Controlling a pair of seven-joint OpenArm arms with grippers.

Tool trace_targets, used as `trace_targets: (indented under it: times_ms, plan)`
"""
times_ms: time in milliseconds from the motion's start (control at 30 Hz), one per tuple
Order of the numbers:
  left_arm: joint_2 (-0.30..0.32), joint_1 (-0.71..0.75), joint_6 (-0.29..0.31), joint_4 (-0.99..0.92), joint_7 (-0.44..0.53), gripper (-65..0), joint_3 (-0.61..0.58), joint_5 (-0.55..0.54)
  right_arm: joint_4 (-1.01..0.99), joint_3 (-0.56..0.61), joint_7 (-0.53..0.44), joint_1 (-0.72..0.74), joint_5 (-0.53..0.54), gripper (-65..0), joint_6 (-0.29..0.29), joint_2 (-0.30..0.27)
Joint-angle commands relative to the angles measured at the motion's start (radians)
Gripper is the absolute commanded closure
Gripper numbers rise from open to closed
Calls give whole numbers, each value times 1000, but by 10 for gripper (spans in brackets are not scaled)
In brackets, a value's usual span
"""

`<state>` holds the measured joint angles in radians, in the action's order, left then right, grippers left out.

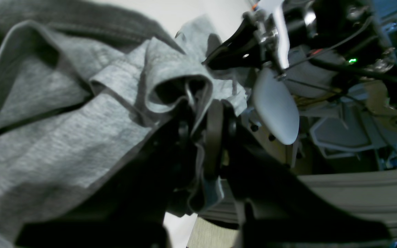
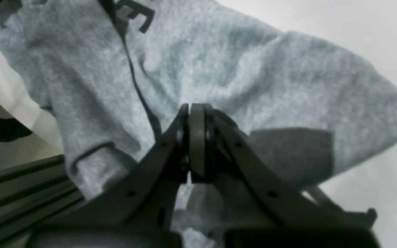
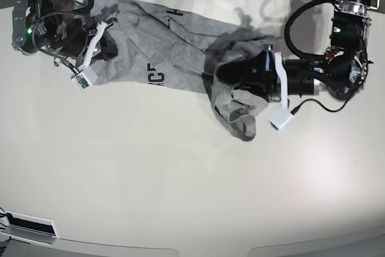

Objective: Layout the t-shirt on the table in an organized manner, then fold the t-shirt properly
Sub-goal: 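Lift the shirt end with the left gripper and fold it toward the right gripper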

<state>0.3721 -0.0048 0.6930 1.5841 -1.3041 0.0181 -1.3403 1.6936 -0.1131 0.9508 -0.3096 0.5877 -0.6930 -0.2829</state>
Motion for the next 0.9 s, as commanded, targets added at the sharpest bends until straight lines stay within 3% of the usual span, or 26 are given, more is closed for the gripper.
trace_targets:
  times_ms: [0,33,67,167,200,233,367,600,767,867]
  plan:
    - [-10,-18,5,17,26,0,-7,-23,18,-5,-15,14,15,0,-5,-11]
    - [-21,-20,5,17,26,0,-16,-18,18,-5,-13,21,15,0,-5,-11]
    - [-29,-21,5,17,26,-58,-23,-18,18,-5,-12,29,15,-41,-5,-11]
    - [-42,-18,5,17,24,-282,-39,-18,18,-5,-12,54,15,-300,29,-11]
    - [-42,-14,5,17,25,-324,-43,-19,18,-5,-2,60,16,-364,41,-11]
    - [-42,-11,5,17,24,-333,-43,-19,24,-5,20,66,29,-385,53,-11]
    - [-42,-8,5,17,24,-331,-43,-16,90,-31,122,76,146,-358,73,-11]
    - [-14,-9,5,17,40,-331,-42,97,138,-200,127,58,80,-360,130,-11]
    - [50,-10,5,18,173,-331,-40,194,136,-332,90,-21,72,-361,177,-11]
    - [80,-10,5,18,255,-331,-5,271,120,-385,21,-67,44,-418,219,-11]
